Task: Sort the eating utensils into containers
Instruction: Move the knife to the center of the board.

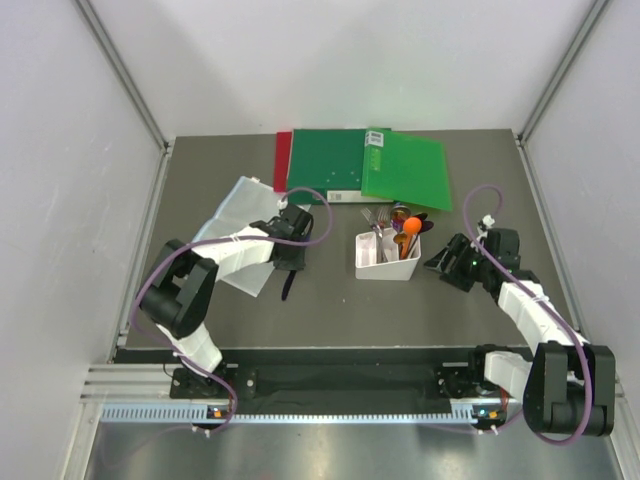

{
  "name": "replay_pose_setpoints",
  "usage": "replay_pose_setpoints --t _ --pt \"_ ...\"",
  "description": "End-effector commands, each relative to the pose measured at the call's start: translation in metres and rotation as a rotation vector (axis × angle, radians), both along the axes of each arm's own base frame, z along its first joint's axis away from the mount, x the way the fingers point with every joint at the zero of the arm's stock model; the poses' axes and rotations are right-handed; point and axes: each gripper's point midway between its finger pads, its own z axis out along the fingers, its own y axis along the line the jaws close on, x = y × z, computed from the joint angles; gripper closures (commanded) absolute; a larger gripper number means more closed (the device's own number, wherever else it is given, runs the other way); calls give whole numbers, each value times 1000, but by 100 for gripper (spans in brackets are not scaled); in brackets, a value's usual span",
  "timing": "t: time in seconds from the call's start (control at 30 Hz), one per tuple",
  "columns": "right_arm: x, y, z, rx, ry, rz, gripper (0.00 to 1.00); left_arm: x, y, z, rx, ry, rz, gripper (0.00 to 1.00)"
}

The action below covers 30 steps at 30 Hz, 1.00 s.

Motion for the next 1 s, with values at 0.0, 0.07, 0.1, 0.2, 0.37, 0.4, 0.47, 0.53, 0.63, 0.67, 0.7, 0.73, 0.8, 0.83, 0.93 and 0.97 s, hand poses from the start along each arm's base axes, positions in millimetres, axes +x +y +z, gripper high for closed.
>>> replay_pose_setpoints --t 0.0,0.07,0.1,0.2,0.37,0.4,0.47,0.53,0.63,0.67,0.7,0.73,0.8,0.83,0.93,0.97 --pt "6 -1 5 -4 -46 9 36 -46 17 -32 64 176 -21 66" --pt "5 -1 4 -2 -42 9 36 -49 18 -35 69 182 -24 66" --pt "6 -1 4 -2 -44 7 36 -50 18 -37 73 189 -28 66" --pt "7 0 4 3 -44 6 36 -56 20 -45 77 216 -30 73" --pt "8 0 6 4 -48 5 36 -66 23 -54 78 239 -49 100" --pt "8 0 5 3 -46 6 36 -65 22 -53 75 234 -51 100" --pt "8 0 5 4 -44 7 36 -66 19 -51 65 224 -67 100" --pt "8 0 5 3 -47 6 36 -64 14 -44 54 201 -74 100" --pt "9 0 6 5 -48 6 36 -63 3 -33 29 160 -112 100" --pt "8 0 5 5 -47 6 36 -65 -5 -29 14 150 -145 100" --pt "8 0 5 5 -45 6 36 -65 -17 -20 -27 133 -181 100" --pt "8 0 5 6 -45 7 36 -67 -23 -17 -37 124 -205 100" --pt "8 0 6 5 -48 6 36 -72 -38 -8 -42 100 -261 100" --pt "8 0 6 7 -47 4 36 -73 -42 -7 -44 88 -263 100" --pt "9 1 8 11 -51 6 36 -79 -50 -12 -67 81 -278 100" --pt "10 1 9 11 -53 6 36 -77 -54 -13 -84 62 -282 100"
